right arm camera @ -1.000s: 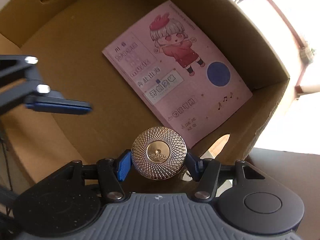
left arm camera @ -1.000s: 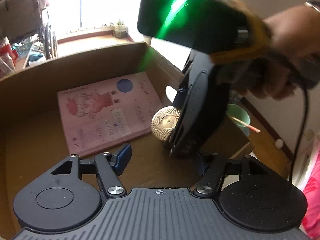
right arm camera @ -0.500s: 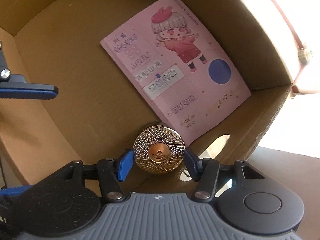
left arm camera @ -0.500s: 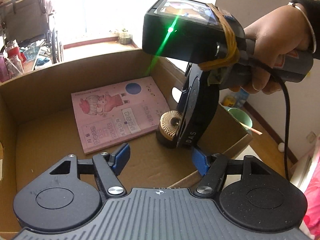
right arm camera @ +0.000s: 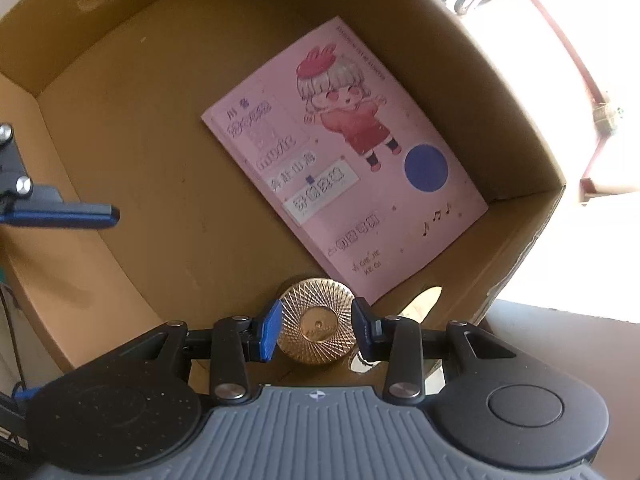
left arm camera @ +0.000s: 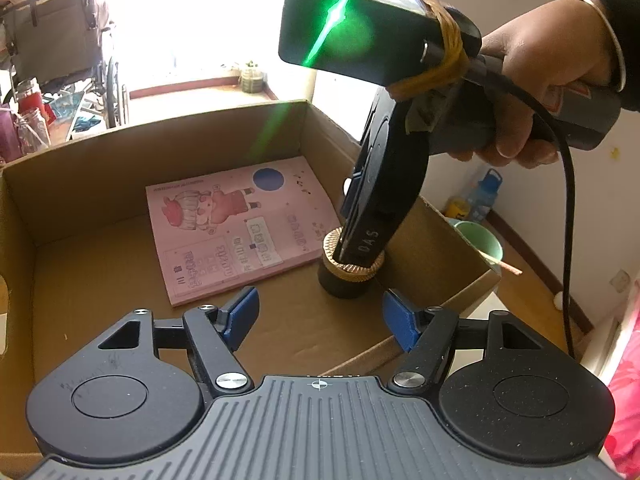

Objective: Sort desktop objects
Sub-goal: 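Lower the jar into the box and open the right gripper, then move the right gripper out of the box toward the black tape roll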

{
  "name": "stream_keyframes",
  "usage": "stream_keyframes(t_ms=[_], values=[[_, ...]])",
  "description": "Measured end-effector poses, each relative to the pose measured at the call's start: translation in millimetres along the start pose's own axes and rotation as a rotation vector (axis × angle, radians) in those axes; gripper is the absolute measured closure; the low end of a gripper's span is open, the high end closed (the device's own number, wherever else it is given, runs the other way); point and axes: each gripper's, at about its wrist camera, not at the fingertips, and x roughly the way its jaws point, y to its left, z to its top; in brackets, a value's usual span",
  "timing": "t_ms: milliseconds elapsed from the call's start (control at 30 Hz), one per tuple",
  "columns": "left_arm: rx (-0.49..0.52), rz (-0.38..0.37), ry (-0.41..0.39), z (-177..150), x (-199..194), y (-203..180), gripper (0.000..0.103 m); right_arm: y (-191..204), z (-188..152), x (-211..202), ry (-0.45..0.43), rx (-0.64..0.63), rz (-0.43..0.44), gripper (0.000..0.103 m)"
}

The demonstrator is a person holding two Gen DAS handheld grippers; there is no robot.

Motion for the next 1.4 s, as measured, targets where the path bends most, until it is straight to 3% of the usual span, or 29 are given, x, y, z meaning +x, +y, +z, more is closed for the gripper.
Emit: stream_keyframes(t_ms=[200,467,533,600,700,833,933,1133,1333,1400], values=[[-0.013,-0.008,-0.035,-2.4,-23.7,-5.5,0.029,5.0,-12.5,-23.8,-0.104,0.048,0.028,0.059],[-0.033,0.033,-0.123,-21.3,-86.4,-21.8,0.020,22.2,-85.3,-102.9,-0.431,0.199,0.176,0.048],[-0.051,0.054,-0.141,-31.4,-103.9,-23.9,0.016,31.9,-112.8,-115.9,-0.494,0.246,0.238,0.046],[-0.077,0.083,-0.155,-44.6,-119.2,-24.7,0.006,41.7,-140.2,-121.6,-0.539,0.315,0.361,0.043],[-0.139,0.149,-0.136,-65.2,-131.7,-27.1,0.006,67.4,-174.8,-120.7,-0.592,0.367,0.477,0.040],[-0.264,0.198,-0.101,-100.0,-144.5,-27.6,0.006,103.3,-202.6,-101.8,-0.612,0.414,0.522,0.036],[-0.332,0.287,-0.082,-128.9,-152.9,-34.3,0.006,121.2,-206.2,-82.9,-0.608,0.467,0.597,0.036],[-0.274,0.431,-0.051,-171.4,-155.5,-58.6,0.006,146.1,-188.2,-68.1,-0.616,0.494,0.681,0.036],[-0.216,0.562,-0.003,-201.9,-148.8,-66.6,0.006,185.1,-174.6,-61.5,-0.618,0.425,0.617,0.036],[-0.180,0.565,0.011,-207.2,-144.3,-68.4,0.006,195.0,-164.8,-56.6,-0.623,0.403,0.594,0.036]])
